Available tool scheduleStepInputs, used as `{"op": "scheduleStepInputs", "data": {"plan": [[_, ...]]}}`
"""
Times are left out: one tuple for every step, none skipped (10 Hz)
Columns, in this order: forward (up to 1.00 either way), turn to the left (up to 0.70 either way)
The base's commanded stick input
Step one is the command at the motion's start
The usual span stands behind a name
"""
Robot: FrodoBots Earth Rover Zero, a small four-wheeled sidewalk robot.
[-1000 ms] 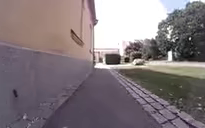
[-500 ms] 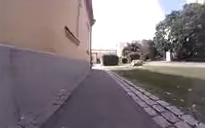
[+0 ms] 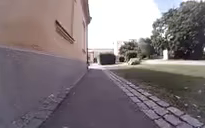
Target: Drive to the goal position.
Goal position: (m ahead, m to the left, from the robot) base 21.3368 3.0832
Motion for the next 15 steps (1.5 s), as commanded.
{"op": "scheduleStepInputs", "data": {"plan": [[0.85, 0.00], [0.85, 0.00], [0.85, 0.00], [0.85, 0.00], [0.85, 0.00], [0.85, 0.00], [0.85, 0.14], [0.85, 0.34], [0.85, 0.22], [0.85, 0.03], [0.85, 0.01], [0.85, 0.00], [0.85, 0.00], [0.85, 0.00], [0.85, 0.00]]}}
